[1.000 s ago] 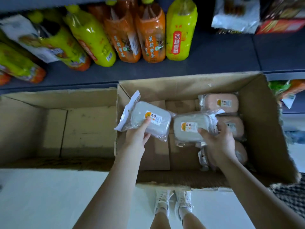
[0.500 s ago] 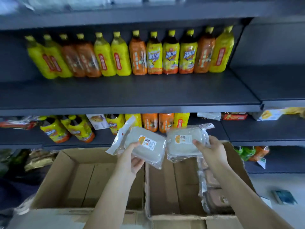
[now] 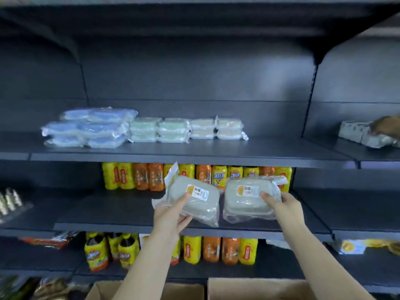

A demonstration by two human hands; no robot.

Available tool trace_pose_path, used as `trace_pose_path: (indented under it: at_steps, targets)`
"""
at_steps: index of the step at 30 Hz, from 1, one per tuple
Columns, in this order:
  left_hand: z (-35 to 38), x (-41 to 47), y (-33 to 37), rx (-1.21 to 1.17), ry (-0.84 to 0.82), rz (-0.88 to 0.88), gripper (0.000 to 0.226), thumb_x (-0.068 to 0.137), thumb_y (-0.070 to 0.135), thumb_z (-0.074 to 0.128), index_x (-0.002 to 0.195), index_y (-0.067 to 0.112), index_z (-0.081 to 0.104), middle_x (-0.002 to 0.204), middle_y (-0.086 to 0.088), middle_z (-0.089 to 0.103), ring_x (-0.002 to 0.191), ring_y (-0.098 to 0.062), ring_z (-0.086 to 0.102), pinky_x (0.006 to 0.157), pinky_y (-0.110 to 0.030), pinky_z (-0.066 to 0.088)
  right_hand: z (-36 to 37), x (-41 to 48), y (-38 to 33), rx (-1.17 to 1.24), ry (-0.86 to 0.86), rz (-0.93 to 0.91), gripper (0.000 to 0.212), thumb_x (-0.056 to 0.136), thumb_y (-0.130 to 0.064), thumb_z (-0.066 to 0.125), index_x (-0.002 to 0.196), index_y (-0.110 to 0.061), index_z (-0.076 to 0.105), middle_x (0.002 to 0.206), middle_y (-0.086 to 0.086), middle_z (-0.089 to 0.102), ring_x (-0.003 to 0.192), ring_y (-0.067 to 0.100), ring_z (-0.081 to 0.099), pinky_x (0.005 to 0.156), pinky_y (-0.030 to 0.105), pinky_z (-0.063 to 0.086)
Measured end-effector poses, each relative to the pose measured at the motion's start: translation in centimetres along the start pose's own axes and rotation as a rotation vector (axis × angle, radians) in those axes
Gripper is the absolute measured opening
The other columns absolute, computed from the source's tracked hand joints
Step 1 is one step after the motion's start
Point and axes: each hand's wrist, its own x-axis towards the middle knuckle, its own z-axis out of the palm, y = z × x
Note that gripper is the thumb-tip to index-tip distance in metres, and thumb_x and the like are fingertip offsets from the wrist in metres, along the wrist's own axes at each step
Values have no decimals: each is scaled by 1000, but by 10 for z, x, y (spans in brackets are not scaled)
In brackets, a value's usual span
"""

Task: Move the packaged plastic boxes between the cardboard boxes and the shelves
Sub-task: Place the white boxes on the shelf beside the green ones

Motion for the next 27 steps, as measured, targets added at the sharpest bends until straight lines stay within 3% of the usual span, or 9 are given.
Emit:
trace_pose_path:
  at_steps: [4, 8, 11, 14, 19, 24, 27]
  targets:
    - [24, 8, 31, -50, -9, 118, 21, 82, 14, 72, 100, 15, 61, 101, -8, 68, 98, -25, 65, 70, -33, 56, 3, 25, -34, 107, 31, -16, 34, 80, -31, 74, 102, -7, 66, 93, 8, 67, 90, 30, 63, 72, 32, 45]
    - [47, 35, 46, -80, 16, 142, 27, 79, 20, 75, 100, 19, 60, 108, -5, 67, 103, -25, 65, 62, -30, 55, 8, 60, -56, 148, 32, -44, 33, 78, -33, 73, 92, -4, 67, 92, 13, 68, 88, 32, 62, 77, 40, 48]
    - [66, 68, 52, -77, 14, 102, 37, 75, 21, 78, 108, 16, 61, 111, -9, 67, 104, -27, 65, 67, -34, 58, 14, 97, -64, 135, 27, -49, 42, 76, -38, 73, 90, 1, 65, 87, 15, 65, 79, 29, 57, 74, 41, 47]
    - [86, 105, 60, -105, 29, 79, 47, 71, 19, 82, 112, 15, 60, 114, -11, 66, 102, -28, 65, 75, -40, 59, 23, 139, -72, 112, 22, -50, 42, 75, -41, 73, 88, -1, 66, 92, 18, 67, 88, 36, 62, 80, 45, 50]
    - [120, 156, 73, -114, 47, 107, 49, 74, 17, 79, 117, 14, 56, 113, -12, 64, 99, -28, 65, 64, -35, 58, 40, 203, -82, 114, -23, -55, 36, 77, -38, 73, 85, -4, 65, 90, 14, 66, 84, 30, 59, 79, 41, 48]
    - [142, 198, 81, -101, 70, 96, 54, 74, 16, 79, 122, 16, 54, 118, -9, 61, 103, -29, 63, 75, -38, 58, 57, 243, -82, 175, -35, -20, 30, 78, -33, 74, 87, -7, 63, 87, 9, 64, 84, 28, 59, 77, 38, 47]
    - [154, 223, 85, -83, 85, 122, 52, 73, 18, 80, 119, 15, 56, 117, -8, 61, 104, -28, 62, 64, -33, 59, 64, 263, -82, 188, -19, -13, 31, 78, -31, 74, 89, -5, 63, 86, 9, 64, 81, 27, 59, 73, 36, 46]
